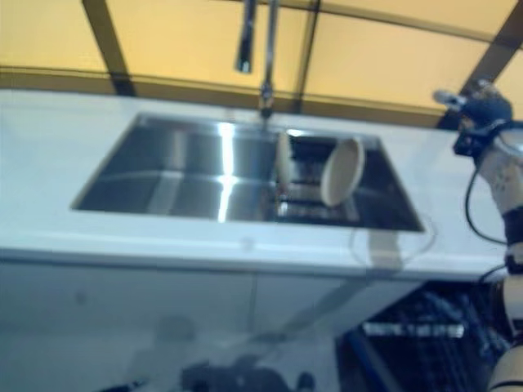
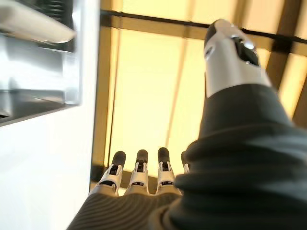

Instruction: Take plates into dishwasher

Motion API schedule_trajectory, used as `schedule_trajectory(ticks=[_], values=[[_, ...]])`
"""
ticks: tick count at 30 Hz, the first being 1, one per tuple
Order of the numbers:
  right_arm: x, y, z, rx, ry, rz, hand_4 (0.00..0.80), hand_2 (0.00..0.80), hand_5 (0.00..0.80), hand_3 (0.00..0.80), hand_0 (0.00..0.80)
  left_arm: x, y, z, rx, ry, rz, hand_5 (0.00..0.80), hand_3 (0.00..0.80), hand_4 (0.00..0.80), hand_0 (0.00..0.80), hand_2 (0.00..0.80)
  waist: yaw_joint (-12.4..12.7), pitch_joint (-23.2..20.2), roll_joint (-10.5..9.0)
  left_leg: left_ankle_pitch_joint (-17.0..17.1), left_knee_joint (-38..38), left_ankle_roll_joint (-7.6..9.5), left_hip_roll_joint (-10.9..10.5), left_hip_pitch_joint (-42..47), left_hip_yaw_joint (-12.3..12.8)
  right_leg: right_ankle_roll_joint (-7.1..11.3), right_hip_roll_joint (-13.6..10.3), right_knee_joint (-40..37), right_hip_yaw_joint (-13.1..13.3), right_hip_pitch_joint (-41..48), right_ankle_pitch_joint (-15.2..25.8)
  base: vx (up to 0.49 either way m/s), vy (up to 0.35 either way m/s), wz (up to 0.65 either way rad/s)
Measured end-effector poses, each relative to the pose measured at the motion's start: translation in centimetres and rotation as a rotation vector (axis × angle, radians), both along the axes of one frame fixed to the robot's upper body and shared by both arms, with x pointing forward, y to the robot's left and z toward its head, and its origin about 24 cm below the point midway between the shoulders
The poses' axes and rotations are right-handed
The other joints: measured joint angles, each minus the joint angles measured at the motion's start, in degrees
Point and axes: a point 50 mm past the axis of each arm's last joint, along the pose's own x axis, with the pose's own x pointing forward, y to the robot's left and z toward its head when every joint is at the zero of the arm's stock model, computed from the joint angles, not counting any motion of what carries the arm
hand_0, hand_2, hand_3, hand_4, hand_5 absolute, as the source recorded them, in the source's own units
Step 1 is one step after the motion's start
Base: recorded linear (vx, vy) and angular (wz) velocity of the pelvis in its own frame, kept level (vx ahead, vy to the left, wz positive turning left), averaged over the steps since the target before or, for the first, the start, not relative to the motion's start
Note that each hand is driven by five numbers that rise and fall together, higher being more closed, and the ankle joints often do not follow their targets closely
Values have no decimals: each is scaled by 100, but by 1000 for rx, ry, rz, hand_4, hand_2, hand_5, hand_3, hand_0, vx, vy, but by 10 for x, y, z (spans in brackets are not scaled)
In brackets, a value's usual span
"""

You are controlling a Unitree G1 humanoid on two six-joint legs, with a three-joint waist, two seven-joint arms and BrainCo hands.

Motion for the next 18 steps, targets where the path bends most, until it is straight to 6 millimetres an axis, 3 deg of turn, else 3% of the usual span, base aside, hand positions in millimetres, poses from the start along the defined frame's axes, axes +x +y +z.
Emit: schedule_trajectory(ticks=[1,3,6,11,18], values=[[1,0,-3,-20,26,-1,0,0,0,0,0,-1,-6,-2,-18,3,-4,0,0,0,0,0,15,4,8,7,34,10,14,-60,-8,-39,30,-124,-57,94,64,93,118,15],[1,0,-6,-66,87,3,0,0,0,0,0,-5,-26,-9,-74,4,-34,0,0,0,0,0,-45,-91,213,82,-352,46,-22,-6,11,-92,226,-449,-275,307,156,21,91,25],[2,2,-11,-129,150,8,0,0,0,0,0,0,-33,-9,-85,-17,-85,0,0,0,0,0,-37,-105,245,223,-613,-163,-7,30,118,-79,247,-476,-283,220,154,1,18,1],[6,8,-9,-167,185,23,0,0,0,0,0,7,-19,-4,-44,-47,-87,0,0,0,0,0,-35,-84,157,318,-909,-109,-172,130,138,37,125,-479,-299,199,126,22,-7,3],[13,26,-13,-146,209,73,0,0,0,0,0,-6,-10,-4,-23,-24,-81,0,0,0,0,0,-16,-77,125,319,-913,-109,-161,108,132,49,124,-483,-334,194,116,19,-12,1]])
